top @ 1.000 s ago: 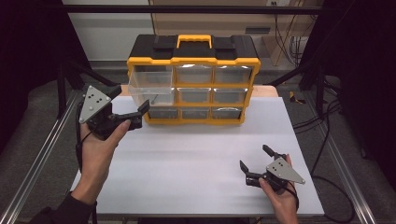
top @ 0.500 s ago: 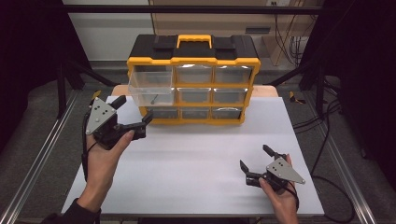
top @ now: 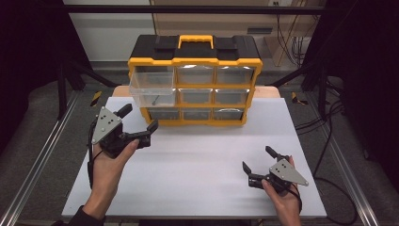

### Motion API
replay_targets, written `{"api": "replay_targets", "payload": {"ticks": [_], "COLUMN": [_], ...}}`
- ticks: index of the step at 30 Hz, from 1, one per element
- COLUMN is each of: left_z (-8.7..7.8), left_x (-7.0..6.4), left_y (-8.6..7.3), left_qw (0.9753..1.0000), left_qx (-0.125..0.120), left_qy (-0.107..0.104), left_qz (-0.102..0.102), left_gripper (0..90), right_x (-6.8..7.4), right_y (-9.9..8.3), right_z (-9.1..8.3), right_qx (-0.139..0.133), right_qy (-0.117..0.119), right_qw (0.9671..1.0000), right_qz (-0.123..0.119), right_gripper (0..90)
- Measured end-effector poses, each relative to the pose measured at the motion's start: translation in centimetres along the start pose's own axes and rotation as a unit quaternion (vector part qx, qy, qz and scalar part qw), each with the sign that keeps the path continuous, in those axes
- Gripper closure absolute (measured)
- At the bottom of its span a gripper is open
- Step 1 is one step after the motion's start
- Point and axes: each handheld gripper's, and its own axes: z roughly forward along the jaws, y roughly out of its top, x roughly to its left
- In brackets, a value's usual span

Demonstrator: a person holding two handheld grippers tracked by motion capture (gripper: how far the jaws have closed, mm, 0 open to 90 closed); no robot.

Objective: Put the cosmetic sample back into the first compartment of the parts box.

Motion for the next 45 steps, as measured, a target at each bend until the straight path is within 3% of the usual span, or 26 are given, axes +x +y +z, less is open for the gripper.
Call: {"api": "replay_targets", "payload": {"ticks": [10,23,34,38,41,45], "left_z": [0.3,0.3,0.3,0.2,0.1,0.0], "left_x": [-0.1,-0.4,-0.6,-0.7,-1.0,-1.3], "left_y": [-1.8,-3.1,-4.0,-4.1,-4.2,-4.5], "left_qw": [0.9999,0.9999,0.9999,0.9999,0.9998,0.9998], "left_qx": [0.005,0.006,0.0,0.008,0.019,0.012], "left_qy": [-0.003,-0.01,-0.006,-0.007,-0.01,-0.011], "left_qz": [-0.013,-0.005,-0.009,-0.008,0.005,0.012], "left_gripper": [5.8,5.9,7.8,9.1,13.0,13.2], "right_x": [0.0,0.0,0.1,0.2,0.2,0.2], "right_y": [0.0,0.0,0.0,0.0,-0.1,-0.1], "right_z": [0.0,0.0,0.1,0.1,0.2,0.1], "right_qx": [0.001,0.001,0.002,0.002,0.003,0.004], "right_qy": [-0.001,0.0,0.001,0.002,0.002,0.002], "right_qw": [1.0,1.0,1.0,1.0,1.0,1.0], "right_qz": [-0.001,0.0,0.0,-0.002,-0.001,0.0], "right_gripper": [3.8,3.8,3.7,3.7,3.7,3.7]}}
